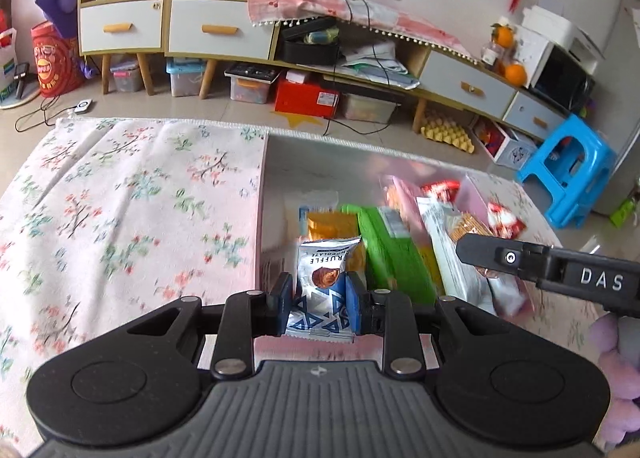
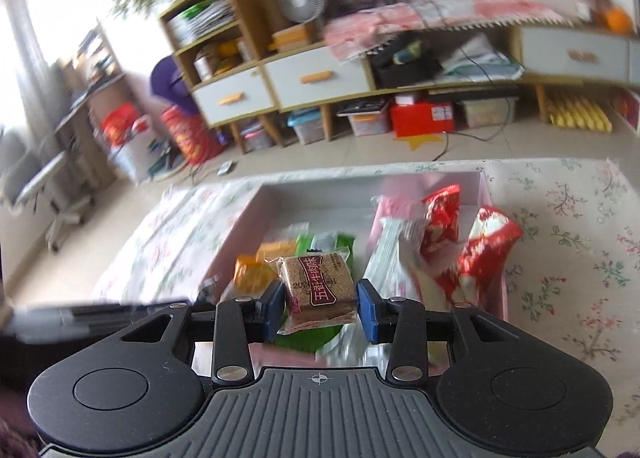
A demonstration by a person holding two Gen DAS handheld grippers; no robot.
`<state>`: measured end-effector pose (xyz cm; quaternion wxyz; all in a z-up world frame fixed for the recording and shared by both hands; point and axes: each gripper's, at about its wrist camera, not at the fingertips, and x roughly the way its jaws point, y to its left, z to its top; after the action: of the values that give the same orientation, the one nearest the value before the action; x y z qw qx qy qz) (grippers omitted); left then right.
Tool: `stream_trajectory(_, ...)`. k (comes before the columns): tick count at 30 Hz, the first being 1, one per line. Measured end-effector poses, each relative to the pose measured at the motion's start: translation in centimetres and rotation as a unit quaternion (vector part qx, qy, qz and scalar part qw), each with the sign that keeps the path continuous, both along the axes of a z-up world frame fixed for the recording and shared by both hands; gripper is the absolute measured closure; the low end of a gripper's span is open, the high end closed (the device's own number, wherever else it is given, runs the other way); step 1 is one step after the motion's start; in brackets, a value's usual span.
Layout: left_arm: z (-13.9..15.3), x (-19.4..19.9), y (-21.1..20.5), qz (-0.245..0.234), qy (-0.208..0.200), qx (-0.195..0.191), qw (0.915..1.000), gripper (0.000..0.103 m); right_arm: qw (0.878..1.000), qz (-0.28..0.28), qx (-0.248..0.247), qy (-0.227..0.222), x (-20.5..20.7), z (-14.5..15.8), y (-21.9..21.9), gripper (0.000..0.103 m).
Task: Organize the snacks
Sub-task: 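Carry the blue-white and brown packets into the pink box and open both grippers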
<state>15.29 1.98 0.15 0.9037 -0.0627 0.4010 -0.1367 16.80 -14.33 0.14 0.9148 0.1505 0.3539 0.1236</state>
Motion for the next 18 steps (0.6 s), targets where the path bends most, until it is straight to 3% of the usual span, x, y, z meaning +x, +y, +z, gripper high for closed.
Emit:
stream_trajectory(4,0.0,2.1,-0.6,0.001,0.0,0.006,1.0,0.078,0.998,-0.025,0.046,0.02,2.7,-0.7,-1.0,0.065)
stream_trajectory(10,-0.7,4.2,-1.4,-0.008,-0.011,0.028,0.9995,0.078,0.998,-0.027,0.059,0.027,5.6,-1.7,-1.3,0.065)
stream_trajectory(18,-1.2,5.9,-1.8,-0.007,-0.018,0.019,0.9996,0.078,0.995,-0.038,0.084,0.032,7.5,-3.3,-1.8,0.064)
